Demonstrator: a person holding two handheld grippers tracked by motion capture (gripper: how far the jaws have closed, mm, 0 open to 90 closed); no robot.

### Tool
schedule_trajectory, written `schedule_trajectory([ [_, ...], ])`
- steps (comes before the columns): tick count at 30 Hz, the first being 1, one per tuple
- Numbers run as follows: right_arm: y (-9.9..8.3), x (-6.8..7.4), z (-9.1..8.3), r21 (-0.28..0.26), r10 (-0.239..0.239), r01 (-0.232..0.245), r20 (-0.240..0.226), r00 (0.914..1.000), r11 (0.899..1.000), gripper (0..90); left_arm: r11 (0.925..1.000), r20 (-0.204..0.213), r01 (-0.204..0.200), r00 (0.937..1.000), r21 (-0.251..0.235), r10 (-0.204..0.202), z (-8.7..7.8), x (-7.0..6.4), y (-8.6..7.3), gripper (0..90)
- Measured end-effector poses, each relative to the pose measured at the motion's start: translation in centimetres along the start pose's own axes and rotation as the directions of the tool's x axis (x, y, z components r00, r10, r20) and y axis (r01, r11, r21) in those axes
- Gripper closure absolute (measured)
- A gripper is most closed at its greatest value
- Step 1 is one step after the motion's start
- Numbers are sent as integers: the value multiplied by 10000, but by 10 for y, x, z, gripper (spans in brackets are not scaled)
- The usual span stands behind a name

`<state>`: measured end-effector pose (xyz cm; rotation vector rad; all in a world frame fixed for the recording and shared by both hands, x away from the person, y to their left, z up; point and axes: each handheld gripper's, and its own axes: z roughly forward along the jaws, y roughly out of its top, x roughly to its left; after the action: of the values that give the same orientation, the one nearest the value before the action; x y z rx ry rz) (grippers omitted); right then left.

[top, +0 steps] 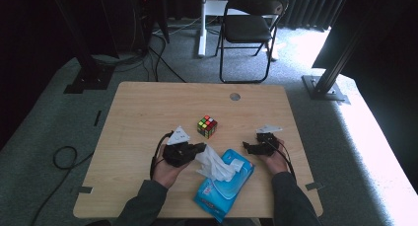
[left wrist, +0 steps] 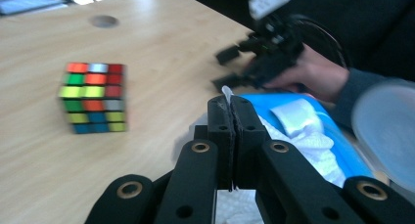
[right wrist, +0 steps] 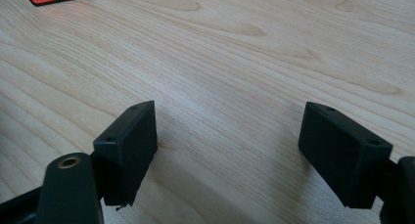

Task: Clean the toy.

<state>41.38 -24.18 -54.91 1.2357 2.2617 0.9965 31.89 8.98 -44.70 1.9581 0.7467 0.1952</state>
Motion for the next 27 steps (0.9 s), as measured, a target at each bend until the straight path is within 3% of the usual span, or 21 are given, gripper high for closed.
schedule_trajectory([
  [7, 0, 0, 0, 0, -4, 4, -2, 10000, 10000, 218, 9968, 727, -541, 9961, 596, 497, 20, -19, -6, 814],
  [10, 0, 0, 0, -1, -3, 3, -2, 10000, 10000, 218, 9929, 825, -784, 9941, 893, 711, 27, -25, -9, 709],
  [15, 0, 0, 0, -2, -2, 2, -3, 10000, 10000, 218, 9881, 1014, -719, 9931, 1362, 583, 38, -29, -15, 512],
  [19, 0, 0, 0, -1, 2, -2, -1, 10000, 10000, 218, 9811, 1030, -953, 9916, 1685, 787, 47, -35, -19, 391],
  [24, 0, 0, 0, -2, 3, -3, -2, 10000, 10000, 218, 9765, 929, -1117, 9911, 1845, 959, 53, -38, -23, 346],
  [27, 0, 0, 0, -1, 1, -1, -3, 10000, 10000, 218, 9734, 723, -1229, 9912, 1935, 1108, 54, -38, -24, 402],
])
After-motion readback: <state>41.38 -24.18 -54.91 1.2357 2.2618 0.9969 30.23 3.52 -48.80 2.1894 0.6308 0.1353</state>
